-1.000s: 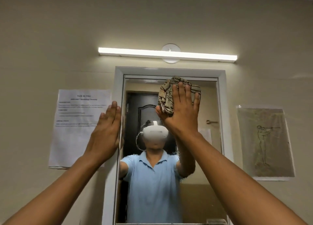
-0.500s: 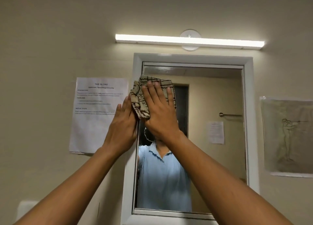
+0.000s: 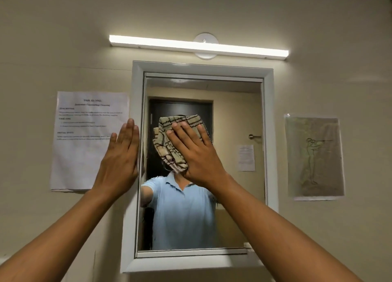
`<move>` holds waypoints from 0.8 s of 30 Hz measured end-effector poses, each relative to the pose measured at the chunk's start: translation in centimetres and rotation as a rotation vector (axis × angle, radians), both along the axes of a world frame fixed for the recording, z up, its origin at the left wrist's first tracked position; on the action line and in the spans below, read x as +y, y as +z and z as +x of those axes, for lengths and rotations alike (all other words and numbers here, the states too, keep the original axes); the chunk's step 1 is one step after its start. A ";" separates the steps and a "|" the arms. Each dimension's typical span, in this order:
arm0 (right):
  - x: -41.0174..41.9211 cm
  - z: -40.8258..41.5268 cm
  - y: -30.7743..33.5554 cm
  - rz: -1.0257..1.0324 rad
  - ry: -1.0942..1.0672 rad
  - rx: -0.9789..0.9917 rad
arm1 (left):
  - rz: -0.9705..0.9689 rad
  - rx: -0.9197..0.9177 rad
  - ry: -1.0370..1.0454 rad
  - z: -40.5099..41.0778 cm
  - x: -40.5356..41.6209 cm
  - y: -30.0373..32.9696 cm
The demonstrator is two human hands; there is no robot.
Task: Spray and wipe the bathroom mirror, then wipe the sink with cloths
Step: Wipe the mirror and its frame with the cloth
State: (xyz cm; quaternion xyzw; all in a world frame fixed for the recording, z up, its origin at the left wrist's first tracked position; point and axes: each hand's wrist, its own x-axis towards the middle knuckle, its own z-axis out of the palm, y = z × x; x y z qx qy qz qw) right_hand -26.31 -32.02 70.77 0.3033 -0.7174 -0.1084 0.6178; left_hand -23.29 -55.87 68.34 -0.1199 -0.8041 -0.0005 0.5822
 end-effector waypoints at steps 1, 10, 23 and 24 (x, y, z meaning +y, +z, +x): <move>0.8 0.0 0.1 -0.023 -0.002 -0.005 | -0.004 -0.001 0.012 0.1 0.0 -0.1; 8.5 0.1 1.0 -0.282 -0.035 -0.037 | -0.004 -0.004 0.024 0.1 0.4 -0.1; 10.4 0.6 -5.1 -0.596 -0.078 -0.097 | 0.026 -0.033 0.011 0.4 0.5 -0.6; 9.9 0.6 -5.9 -0.614 -0.085 -0.102 | 0.028 -0.033 0.003 0.5 0.5 -0.8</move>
